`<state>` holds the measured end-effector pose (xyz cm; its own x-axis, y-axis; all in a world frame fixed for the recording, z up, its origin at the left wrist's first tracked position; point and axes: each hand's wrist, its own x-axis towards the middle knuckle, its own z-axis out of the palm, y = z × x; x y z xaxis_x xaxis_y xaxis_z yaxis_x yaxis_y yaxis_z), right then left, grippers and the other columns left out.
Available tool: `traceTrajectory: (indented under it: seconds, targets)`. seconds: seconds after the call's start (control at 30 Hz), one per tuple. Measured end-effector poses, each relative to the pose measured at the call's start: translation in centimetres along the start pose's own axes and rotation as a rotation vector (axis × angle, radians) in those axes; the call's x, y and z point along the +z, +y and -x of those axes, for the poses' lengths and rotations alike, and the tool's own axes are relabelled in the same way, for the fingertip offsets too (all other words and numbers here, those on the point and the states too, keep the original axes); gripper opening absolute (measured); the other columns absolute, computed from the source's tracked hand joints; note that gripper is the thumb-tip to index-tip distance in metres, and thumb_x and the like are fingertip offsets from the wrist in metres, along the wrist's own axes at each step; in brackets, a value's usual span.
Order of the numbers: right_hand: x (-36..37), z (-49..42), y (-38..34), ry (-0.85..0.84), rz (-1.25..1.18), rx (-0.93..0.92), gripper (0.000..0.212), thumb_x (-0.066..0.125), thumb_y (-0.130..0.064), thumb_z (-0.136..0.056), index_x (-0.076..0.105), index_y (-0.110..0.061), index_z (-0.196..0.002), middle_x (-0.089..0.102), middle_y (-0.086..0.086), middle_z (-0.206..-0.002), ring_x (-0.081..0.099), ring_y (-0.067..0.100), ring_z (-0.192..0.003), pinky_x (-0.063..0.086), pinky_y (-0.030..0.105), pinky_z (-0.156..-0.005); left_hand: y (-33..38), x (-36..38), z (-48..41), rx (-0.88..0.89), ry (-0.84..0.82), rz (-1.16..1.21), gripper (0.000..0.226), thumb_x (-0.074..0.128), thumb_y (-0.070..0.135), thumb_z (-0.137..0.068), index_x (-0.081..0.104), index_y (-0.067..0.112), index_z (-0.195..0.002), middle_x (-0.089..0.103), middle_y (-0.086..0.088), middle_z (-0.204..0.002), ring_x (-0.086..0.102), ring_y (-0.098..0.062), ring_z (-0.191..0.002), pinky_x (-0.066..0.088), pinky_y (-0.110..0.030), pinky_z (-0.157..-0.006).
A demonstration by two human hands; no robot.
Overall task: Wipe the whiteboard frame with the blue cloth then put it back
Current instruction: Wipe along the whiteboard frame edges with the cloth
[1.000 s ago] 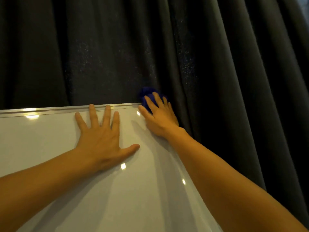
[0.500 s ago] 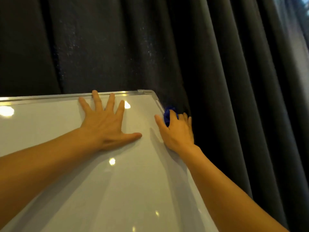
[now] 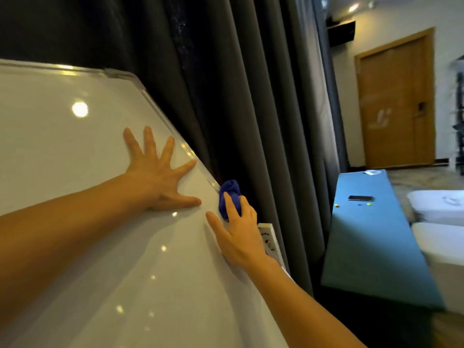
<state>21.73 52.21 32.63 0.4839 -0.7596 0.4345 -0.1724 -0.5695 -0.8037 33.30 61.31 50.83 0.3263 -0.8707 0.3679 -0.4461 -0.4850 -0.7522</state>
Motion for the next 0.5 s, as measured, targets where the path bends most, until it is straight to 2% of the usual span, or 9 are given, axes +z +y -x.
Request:
traceTrajectory:
  seconds: [0.13, 0.23, 0.37, 0.43, 0.5]
  targets:
    - [0.2, 3.5, 2.3, 0.023, 0.069, 0.011, 0.081, 0.029, -0.081, -0.086, -0.004, -0.049, -0.153, -0.012, -0.014, -0.166, -0.008, 0.019, -0.153, 0.013, 0.048, -0.12, 2.5, 0.5, 0.9, 0.112, 0.022, -0.011, 0.109, -0.006, 0.101, -0.055, -0.018, 0.05, -0.151, -0.02, -0.01, -0.166, -0.021, -0.06, -0.142, -0.012, -0.083, -0.103]
    - [-0.1, 4.0, 1.8, 0.025, 0.079, 0.026, 0.082, 0.029, -0.08, -0.087, 0.001, -0.044, -0.155, -0.011, -0.01, -0.167, -0.011, 0.019, -0.153, 0.009, 0.048, -0.12, 4.5, 0.4, 2.0, 0.165, 0.009, -0.025, 0.112, -0.009, 0.101, -0.053, -0.017, 0.049, -0.151, -0.018, -0.009, -0.167, -0.021, -0.061, -0.142, -0.015, -0.083, -0.1]
    - [-0.6, 2.1, 0.2, -0.049, -0.026, -0.002, 0.082, 0.031, -0.078, -0.088, 0.006, -0.042, -0.156, -0.009, -0.01, -0.167, -0.015, 0.02, -0.152, 0.005, 0.052, -0.122, 5.9, 0.7, 2.8, 0.162, 0.008, 0.007, 0.143, -0.025, 0.097, -0.033, -0.014, 0.026, -0.157, -0.016, -0.012, -0.167, -0.017, -0.058, -0.144, -0.011, -0.081, -0.105]
    - [-0.6, 0.8, -0.2, -0.057, -0.071, -0.039, 0.084, 0.026, -0.082, -0.083, 0.004, -0.044, -0.155, -0.009, -0.014, -0.166, -0.016, 0.017, -0.151, 0.002, 0.053, -0.121, 6.1, 0.7, 2.7, 0.137, 0.015, 0.03, 0.148, -0.021, 0.099, -0.035, -0.013, 0.015, -0.157, -0.015, -0.014, -0.167, -0.016, -0.057, -0.146, -0.009, -0.08, -0.107]
    - [-0.6, -0.1, 0.5, -0.046, -0.072, -0.06, 0.078, 0.026, -0.079, -0.087, 0.001, -0.046, -0.153, -0.007, -0.013, -0.166, -0.009, 0.019, -0.153, 0.007, 0.053, -0.123, 6.2, 0.9, 2.5, 0.121, 0.033, 0.049, 0.143, -0.005, 0.104, -0.048, -0.013, 0.011, -0.156, -0.014, -0.017, -0.167, -0.015, -0.055, -0.147, -0.006, -0.079, -0.109]
